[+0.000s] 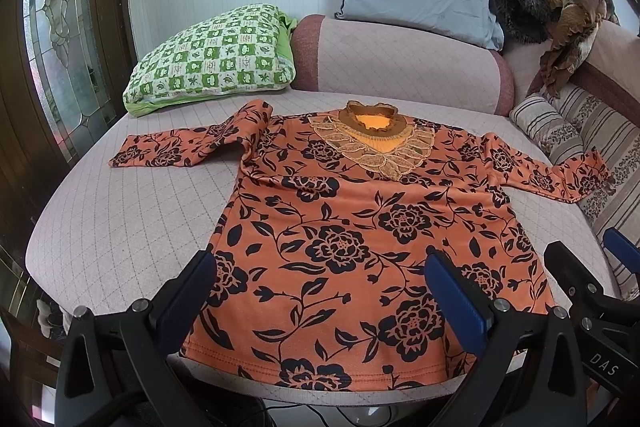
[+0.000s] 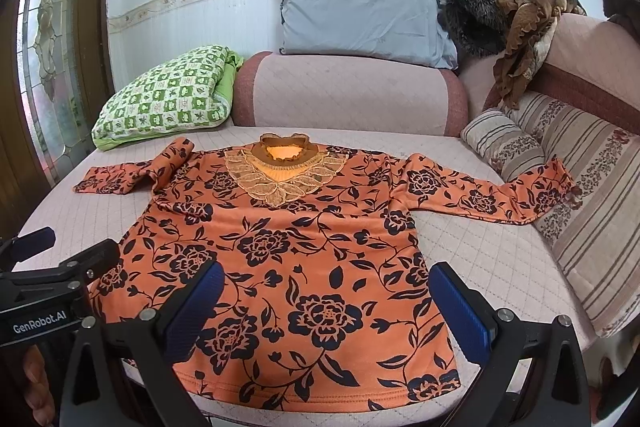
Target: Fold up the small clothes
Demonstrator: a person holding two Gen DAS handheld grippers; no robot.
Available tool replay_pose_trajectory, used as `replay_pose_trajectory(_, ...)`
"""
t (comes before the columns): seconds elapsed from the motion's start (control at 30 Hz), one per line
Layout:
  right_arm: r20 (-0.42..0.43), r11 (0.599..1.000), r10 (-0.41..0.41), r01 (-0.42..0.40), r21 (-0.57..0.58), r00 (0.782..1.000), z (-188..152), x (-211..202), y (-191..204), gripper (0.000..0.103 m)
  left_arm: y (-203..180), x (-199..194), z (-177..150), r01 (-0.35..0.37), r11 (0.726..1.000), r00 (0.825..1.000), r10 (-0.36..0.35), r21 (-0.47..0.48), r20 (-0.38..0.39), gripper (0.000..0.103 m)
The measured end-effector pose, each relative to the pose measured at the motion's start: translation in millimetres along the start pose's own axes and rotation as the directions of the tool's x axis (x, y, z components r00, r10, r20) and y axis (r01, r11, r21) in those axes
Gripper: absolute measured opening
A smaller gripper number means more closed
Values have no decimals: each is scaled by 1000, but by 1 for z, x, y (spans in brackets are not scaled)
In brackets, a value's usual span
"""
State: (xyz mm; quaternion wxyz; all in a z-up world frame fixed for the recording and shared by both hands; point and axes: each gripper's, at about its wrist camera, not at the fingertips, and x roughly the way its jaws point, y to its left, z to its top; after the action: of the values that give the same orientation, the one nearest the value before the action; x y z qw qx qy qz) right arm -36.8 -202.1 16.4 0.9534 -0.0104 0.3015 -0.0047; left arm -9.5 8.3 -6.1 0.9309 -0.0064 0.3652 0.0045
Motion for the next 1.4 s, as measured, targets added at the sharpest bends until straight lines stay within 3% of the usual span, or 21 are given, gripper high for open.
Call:
replay_pose_trajectory(1.17,10,1000,0,0,-6,1000,-1,-4,1,103,0,-2,-2,5,1000,1000,-5,-5,2,103)
replay_pose_trajectory(1.3,-9,1000,9,-9,-3,1000,-1,-1,-4,103,16,7,-6,11,999,999,-12,-43,-34,103)
replay_pose_trajectory(1.4,-109,996,66,-60,59,992,-6,17,-32,103,53,30,-15,-45,991,993,30,-127,-118,103)
